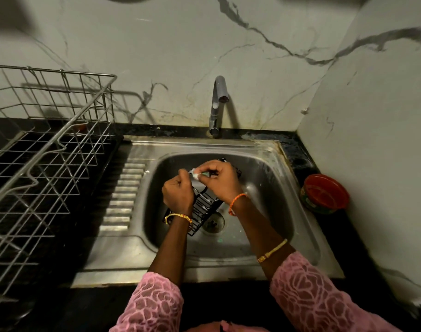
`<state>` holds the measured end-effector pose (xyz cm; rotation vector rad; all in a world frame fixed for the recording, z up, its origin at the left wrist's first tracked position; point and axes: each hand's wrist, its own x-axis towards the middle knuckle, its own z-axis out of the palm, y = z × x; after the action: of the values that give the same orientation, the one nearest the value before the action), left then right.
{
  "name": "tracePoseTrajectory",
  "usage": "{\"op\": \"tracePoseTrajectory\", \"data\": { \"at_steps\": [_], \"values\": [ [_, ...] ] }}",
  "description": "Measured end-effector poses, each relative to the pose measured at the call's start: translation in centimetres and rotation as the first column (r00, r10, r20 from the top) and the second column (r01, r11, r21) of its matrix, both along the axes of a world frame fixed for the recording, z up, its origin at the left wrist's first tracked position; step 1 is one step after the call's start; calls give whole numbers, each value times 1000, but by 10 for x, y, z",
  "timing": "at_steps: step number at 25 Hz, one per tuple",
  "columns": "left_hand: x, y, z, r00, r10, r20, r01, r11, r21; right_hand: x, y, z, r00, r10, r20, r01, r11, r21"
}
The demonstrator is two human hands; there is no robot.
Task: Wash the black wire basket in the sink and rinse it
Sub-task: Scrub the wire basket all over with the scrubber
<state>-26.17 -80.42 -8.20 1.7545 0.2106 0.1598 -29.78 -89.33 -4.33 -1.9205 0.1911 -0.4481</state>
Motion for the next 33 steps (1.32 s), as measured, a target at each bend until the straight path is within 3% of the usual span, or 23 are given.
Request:
{"op": "tracePoseTrajectory", "data": {
  "at_steps": [4,7,10,15,19,24,28,30,33],
  "values": [
    [1,3,4,998,51,-41,-52,998,-32,2,9,-2,1000,7,2,-7,994,-112],
    [6,6,5,993,86,-83,-90,995,-51,-19,3,-10,999,-31,-21,30,997,-76],
    [5,7,5,997,64,-36,-68,992,-108,-40,-1,-16,997,-69,-20,68,997,-31],
    [0,-1,4,998,-28,48,35,989,-144,-10,13,4,997,-81,18,83,989,-122],
    [7,2,3,996,9,85,12,971,-239,-26,18,-6,992,-92,89,97,994,-57],
    [9,5,1,984,-36,176,79,966,-247,-56,-13,-11,997,-51,53,51,999,-10],
    [6,6,3,969,-83,232,149,948,-282,-19,-47,6,963,-259,68,244,954,173],
    [7,7,4,964,-106,246,180,936,-301,4,-61,11,950,-311,23,307,946,100],
    [9,6,6,958,-131,254,213,920,-330,29,-67,15,992,-119,-38,113,984,-137]
  ]
}}
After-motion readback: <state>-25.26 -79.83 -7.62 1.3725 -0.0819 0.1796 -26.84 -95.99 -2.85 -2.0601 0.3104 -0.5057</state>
